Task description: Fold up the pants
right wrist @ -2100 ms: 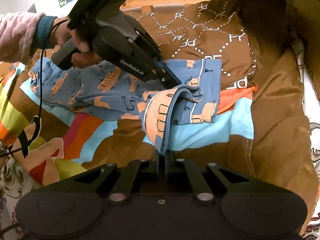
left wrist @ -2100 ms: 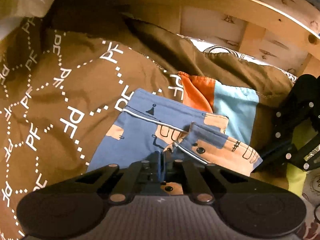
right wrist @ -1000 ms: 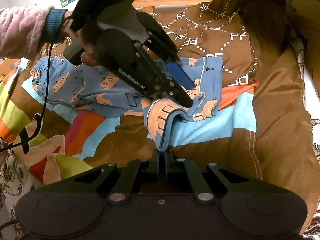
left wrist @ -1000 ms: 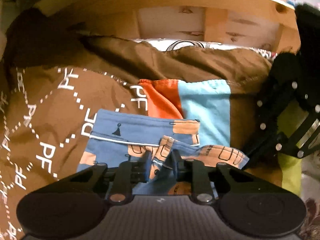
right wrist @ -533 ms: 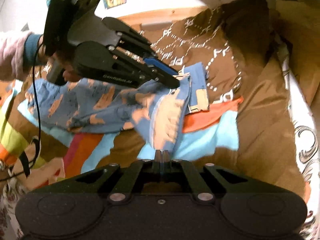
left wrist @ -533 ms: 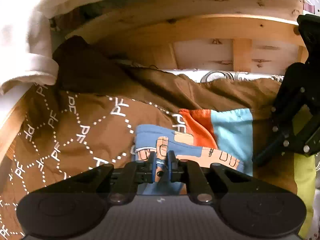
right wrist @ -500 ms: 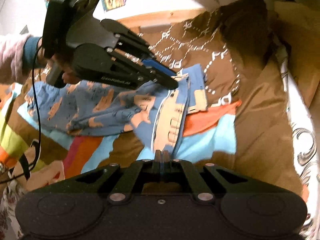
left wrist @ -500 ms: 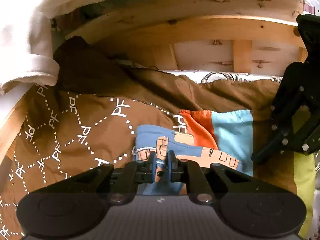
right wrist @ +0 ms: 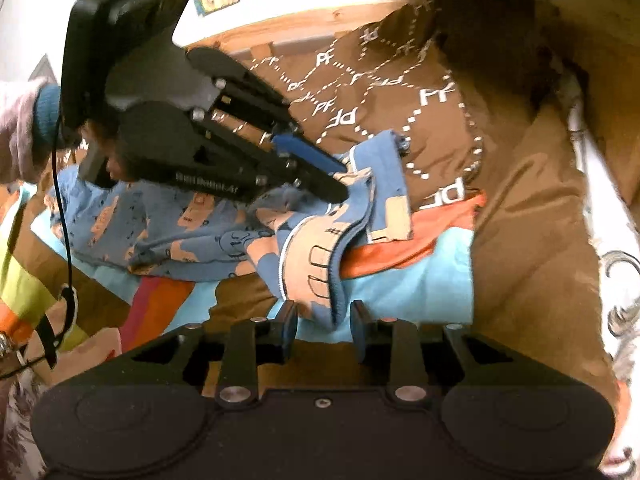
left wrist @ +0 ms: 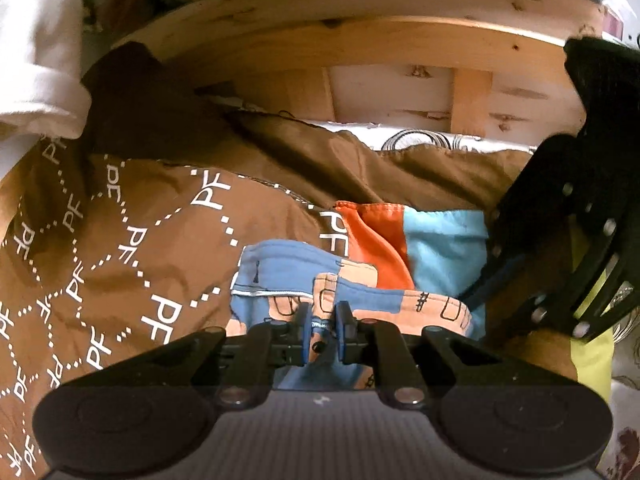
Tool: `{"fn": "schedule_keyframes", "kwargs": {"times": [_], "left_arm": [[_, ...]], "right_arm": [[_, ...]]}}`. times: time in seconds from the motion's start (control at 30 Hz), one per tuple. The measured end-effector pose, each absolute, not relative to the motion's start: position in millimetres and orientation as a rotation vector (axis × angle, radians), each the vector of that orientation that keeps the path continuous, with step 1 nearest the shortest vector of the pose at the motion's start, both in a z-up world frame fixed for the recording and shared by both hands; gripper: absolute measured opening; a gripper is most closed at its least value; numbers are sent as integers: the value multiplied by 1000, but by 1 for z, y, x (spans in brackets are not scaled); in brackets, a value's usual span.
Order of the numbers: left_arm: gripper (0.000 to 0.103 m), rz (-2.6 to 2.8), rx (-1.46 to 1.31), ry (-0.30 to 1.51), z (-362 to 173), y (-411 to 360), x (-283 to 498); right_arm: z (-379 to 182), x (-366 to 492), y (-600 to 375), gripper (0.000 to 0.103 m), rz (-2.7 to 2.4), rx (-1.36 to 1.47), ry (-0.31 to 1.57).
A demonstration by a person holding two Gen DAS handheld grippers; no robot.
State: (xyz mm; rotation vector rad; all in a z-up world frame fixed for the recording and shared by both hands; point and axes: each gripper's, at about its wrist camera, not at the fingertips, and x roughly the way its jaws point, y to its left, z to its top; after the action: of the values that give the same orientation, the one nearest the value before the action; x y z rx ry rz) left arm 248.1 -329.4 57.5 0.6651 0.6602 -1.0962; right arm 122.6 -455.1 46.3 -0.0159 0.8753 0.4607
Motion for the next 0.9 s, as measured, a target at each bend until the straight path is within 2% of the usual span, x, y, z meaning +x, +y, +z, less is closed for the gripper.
{"fn": "schedule_keyframes", "kwargs": {"times": [0.07,0.13,0.43,0.57,0.9], "left_arm": [[14,-1102,658,659,61,-327,246],[14,-1114,676,636,65,-322,239],[14,-1151,712,601,73,-317,221],[15,-1143,680,645,70,-319,229],[27,-1155,735,652,60,-320,217]], "right_arm": [[44,124,-450,11,462,-40,883],[45,121,-447,9,484,-48,884],[69,91,-444,8,550,-54,874],[72,92,-444,8,533,-52,873],[62,86,-442,7,536,-42,925]]}}
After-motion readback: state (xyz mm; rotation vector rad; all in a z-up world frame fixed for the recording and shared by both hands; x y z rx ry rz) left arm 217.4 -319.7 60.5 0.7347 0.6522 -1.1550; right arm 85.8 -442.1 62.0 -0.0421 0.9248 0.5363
